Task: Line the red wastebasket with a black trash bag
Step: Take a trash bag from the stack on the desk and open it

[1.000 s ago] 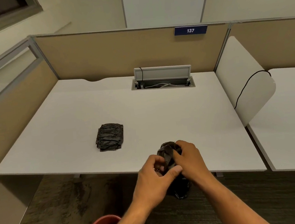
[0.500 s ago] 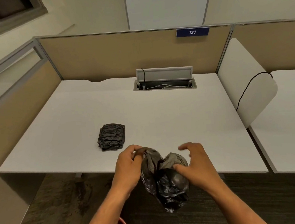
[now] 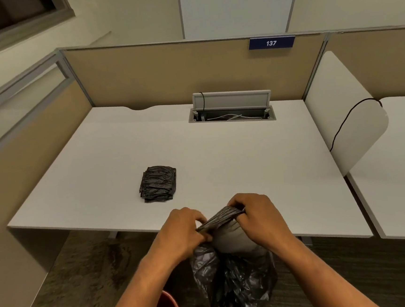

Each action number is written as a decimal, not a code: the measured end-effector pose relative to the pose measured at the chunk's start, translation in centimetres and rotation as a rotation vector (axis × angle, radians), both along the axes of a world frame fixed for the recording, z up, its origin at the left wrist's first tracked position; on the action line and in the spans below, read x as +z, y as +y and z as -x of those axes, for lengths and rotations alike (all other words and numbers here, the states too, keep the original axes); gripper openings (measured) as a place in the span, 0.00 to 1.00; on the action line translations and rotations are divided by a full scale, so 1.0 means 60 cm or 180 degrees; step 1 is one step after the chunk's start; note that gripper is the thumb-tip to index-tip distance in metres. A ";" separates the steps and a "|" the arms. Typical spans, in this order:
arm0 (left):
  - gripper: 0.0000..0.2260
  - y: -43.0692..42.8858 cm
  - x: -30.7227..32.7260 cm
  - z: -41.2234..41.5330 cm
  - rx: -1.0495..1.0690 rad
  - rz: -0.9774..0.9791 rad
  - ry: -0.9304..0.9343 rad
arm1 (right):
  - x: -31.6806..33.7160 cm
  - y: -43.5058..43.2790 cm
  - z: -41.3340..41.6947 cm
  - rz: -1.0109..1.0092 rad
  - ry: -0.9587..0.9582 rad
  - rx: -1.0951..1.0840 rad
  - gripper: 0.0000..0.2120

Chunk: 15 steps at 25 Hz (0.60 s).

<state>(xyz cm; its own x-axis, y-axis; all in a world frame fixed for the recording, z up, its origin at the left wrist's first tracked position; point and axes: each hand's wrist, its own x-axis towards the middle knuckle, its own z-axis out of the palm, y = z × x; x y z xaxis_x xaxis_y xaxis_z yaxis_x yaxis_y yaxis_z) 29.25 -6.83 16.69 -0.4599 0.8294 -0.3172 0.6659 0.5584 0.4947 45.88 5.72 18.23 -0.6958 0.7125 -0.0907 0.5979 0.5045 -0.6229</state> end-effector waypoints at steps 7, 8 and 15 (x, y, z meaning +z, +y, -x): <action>0.11 -0.063 -0.027 0.041 0.0855 0.0474 0.0261 | -0.038 0.023 -0.051 0.0329 0.0290 -0.0334 0.18; 0.12 -0.068 -0.030 0.043 0.1027 0.0323 0.0191 | -0.045 0.027 -0.060 0.0333 0.0227 -0.0377 0.18; 0.12 -0.066 -0.015 -0.016 0.0681 -0.0615 0.0141 | -0.054 0.017 -0.075 0.0086 -0.0354 0.0167 0.32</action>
